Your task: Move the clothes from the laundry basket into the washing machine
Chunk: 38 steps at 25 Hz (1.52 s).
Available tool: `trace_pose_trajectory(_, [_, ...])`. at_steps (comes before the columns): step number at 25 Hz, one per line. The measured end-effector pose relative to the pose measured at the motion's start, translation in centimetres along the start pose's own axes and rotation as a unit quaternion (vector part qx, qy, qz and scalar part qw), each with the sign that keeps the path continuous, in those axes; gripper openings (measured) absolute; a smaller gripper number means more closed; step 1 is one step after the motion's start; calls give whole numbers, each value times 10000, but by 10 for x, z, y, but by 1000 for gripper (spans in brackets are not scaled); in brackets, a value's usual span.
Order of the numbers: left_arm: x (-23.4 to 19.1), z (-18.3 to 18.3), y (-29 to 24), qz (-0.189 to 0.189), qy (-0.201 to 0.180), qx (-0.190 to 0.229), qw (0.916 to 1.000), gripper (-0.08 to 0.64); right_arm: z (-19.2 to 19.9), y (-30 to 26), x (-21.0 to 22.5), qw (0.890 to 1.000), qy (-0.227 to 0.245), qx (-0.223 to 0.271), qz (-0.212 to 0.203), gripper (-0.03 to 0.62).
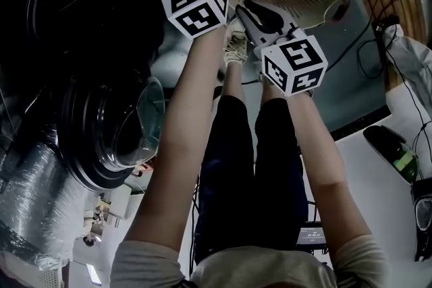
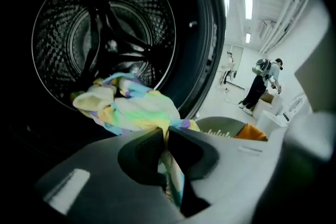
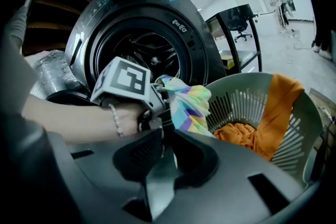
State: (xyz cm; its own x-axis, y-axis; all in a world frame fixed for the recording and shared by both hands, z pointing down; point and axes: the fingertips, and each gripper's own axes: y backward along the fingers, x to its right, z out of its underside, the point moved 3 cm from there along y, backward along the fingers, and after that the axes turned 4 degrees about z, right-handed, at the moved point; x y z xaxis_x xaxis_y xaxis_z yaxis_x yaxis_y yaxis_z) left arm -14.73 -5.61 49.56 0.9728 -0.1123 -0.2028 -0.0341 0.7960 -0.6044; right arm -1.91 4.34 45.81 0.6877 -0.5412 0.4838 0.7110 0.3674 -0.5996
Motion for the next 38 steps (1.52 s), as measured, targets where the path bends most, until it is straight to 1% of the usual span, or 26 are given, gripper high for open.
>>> trace_pose_trajectory(3, [-21,-37,21,-206,-150,684,9973,38,-1,-6,4,9993,287,-21,246,57])
trace_pose_trajectory(5, [-42,-63,34,-403,-217,1096,9929,38,-3,-11,5,9988,413,-28,272,32])
trace_pose_trajectory(7, [-66,-87,43,-653,-232,1420,9874,38,-5,-14,3,9983,522,-33,240,18])
trace_pose_trajectory(10, [-98,-116,48,-1089,-181,1726,9788,40,-9,-18,-1,9977,658,-11,165,9])
trace_pose_trajectory(13, [-121,-131,46,-1464,-40,1863,9715,40,-10,-21,-9,9977,673,-14,52,8])
trace_pose_trajectory(14, [-126,-132,43,-1517,37,1823,9715,52,-10,-23,-12,9978,666,-6,11,8])
trace_pose_trajectory(16, [-129,-129,35,-1502,170,1635,9749,112,-11,-25,-16,9977,675,10,-56,8])
trace_pose_trajectory(18, [-127,-120,30,-1440,231,1457,9785,194,-12,-27,-20,9976,691,22,-103,8])
trace_pose_trajectory(19, [-125,-115,30,-1427,239,1395,9796,222,-12,-28,-22,9976,687,25,-120,8])
trace_pose_trajectory(20, [-123,-109,33,-1421,232,1342,9804,239,-11,-28,-23,9976,678,24,-130,8])
trace_pose_trajectory(22, [-115,-95,39,-1356,192,1216,9831,251,-11,-27,-23,9978,658,33,-123,8])
trace_pose_trajectory(23, [-108,-87,41,-1259,175,1132,9854,253,-11,-26,-22,9979,645,43,-102,8])
trace_pose_trajectory(25, [-88,-64,39,-888,167,855,9922,252,-9,-24,-18,9981,609,34,-50,8])
trace_pose_trajectory(27, [-64,-33,29,-395,167,375,9984,252,-5,-23,-15,9983,585,-5,-13,8])
trace_pose_trajectory(28, [-53,-17,24,-183,167,98,9996,252,-4,-22,-14,9983,575,-12,13,8])
trace_pose_trajectory(30, [-35,9,14,142,224,-374,9989,252,-1,-19,-10,9985,530,31,112,8])
trace_pose_trajectory(33, [-20,30,-2,417,393,-761,9955,252,2,-16,-6,9987,465,89,213,8])
trace_pose_trajectory(34, [-18,31,-7,442,380,-815,9950,247,3,-16,-6,9986,468,93,208,8])
trace_pose_trajectory(35, [-18,30,-11,434,297,-826,9952,193,3,-16,-6,9986,479,97,195,8])
trace_pose_trajectory(36, [-19,26,-13,390,163,-783,9960,80,4,-16,-7,9986,491,101,183,8])
trace_pose_trajectory(37, [-20,18,-14,315,19,-672,9972,25,4,-16,-7,9985,498,105,178,8])
trace_pose_trajectory(38, [-24,7,-13,216,-94,-481,9986,23,5,-15,-7,9986,494,110,182,8])
